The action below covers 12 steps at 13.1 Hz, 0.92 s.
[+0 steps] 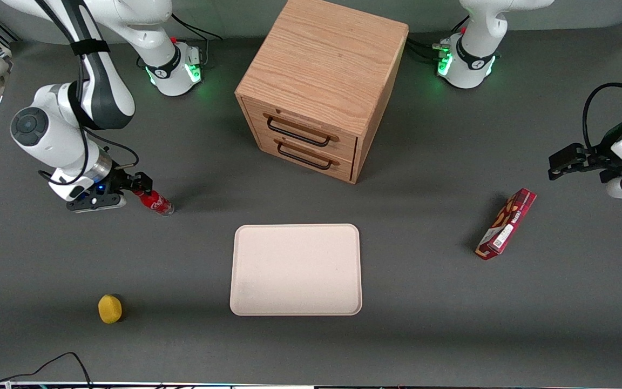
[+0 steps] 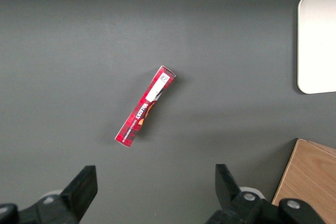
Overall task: Place coke bottle on tray
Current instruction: 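Close the right gripper around the red bottle's body, then lift the bottle and carry it over the cream tray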
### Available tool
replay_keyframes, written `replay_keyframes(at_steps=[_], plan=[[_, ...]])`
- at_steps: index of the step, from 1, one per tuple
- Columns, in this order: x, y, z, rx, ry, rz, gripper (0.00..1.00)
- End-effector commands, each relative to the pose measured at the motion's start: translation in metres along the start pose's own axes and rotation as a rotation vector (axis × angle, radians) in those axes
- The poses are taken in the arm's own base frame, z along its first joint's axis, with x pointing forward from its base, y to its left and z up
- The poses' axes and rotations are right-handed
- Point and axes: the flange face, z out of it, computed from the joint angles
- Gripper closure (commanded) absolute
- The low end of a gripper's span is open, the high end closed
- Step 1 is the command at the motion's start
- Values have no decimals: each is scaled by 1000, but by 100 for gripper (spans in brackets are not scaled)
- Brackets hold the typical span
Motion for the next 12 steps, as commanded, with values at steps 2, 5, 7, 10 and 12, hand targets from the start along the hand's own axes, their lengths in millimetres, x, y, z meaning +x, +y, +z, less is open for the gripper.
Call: replay_keyframes(at_steps=[2, 5, 7, 10, 12], plan=[[-11, -1, -8, 3, 27, -5, 55], [-11, -3, -8, 3, 26, -7, 99], [-8, -11, -9, 6, 27, -20, 100], [29, -45, -41, 19, 61, -14, 100], [82, -68, -77, 49, 7, 24, 100]])
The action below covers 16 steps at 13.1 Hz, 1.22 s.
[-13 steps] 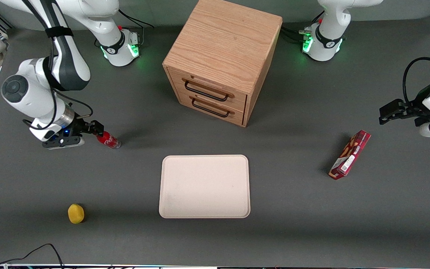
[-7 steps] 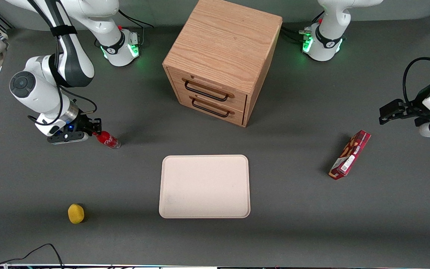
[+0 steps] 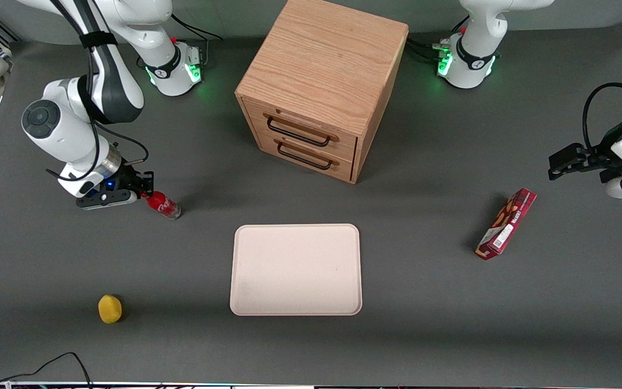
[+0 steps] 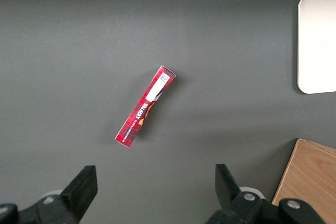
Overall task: Place coke bottle on tray
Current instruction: 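Lift the bottle and carry it over the cream tray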
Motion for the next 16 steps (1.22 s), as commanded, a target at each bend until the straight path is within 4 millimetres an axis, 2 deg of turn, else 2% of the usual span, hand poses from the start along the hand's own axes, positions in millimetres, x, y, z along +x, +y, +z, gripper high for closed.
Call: replay_keyframes(at_steps=[1, 2, 3, 4, 5, 6, 8, 11, 14, 16], plan=[[90, -33, -48, 60, -46, 42, 100], [121, -49, -57, 84, -50, 48, 100], [148, -64, -58, 105, -53, 65, 100], [167, -93, -58, 117, -40, 73, 100], [178, -123, -54, 124, -31, 75, 100], [185, -141, -50, 106, -16, 79, 100], [193, -178, -53, 36, 43, 38, 100], [198, -202, -43, -46, 83, 50, 100], [209, -207, -27, -30, 125, 55, 100], [213, -211, -9, -22, 138, 80, 100]])
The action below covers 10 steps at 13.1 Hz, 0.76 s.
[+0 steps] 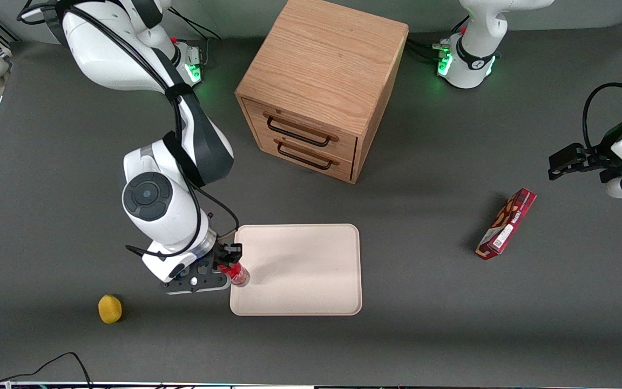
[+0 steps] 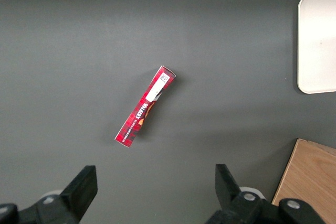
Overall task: Place coke bottle on tray
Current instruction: 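Lift the bottle and carry it over the cream tray, then lower the bottle onto the tray edge and open the right gripper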
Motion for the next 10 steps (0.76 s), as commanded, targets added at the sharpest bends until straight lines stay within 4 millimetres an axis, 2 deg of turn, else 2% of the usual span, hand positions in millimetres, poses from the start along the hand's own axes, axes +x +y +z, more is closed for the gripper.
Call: replay_keyframes(at_steps=[1, 8, 9, 10], plan=[[11, -7, 16, -3, 48, 39, 100], [9, -11, 54, -4, 29, 44, 100], [9, -11, 54, -1, 28, 45, 70], [10, -9, 54, 1, 25, 50, 3]])
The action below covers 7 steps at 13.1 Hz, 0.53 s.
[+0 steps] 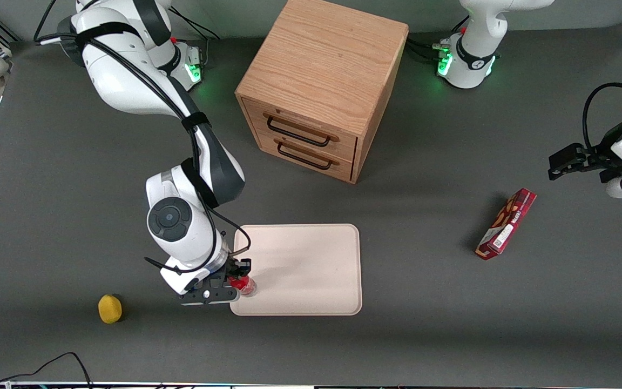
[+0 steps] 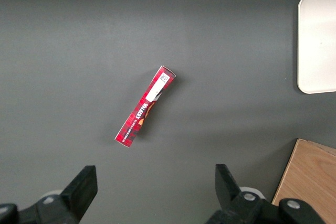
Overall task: Place coke bottle on tray
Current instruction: 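Lower the bottle onto the tray edge and open the right gripper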
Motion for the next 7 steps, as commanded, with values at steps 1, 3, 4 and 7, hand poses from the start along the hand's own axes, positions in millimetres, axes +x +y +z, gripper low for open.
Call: replay_keyframes(at_steps=[1, 3, 4, 7], plan=[[5, -6, -8, 3, 25, 19, 0], [6, -3, -28, 6, 32, 20, 0], [5, -1, -43, 2, 24, 23, 0], [0, 20, -103, -21, 0, 30, 0]])
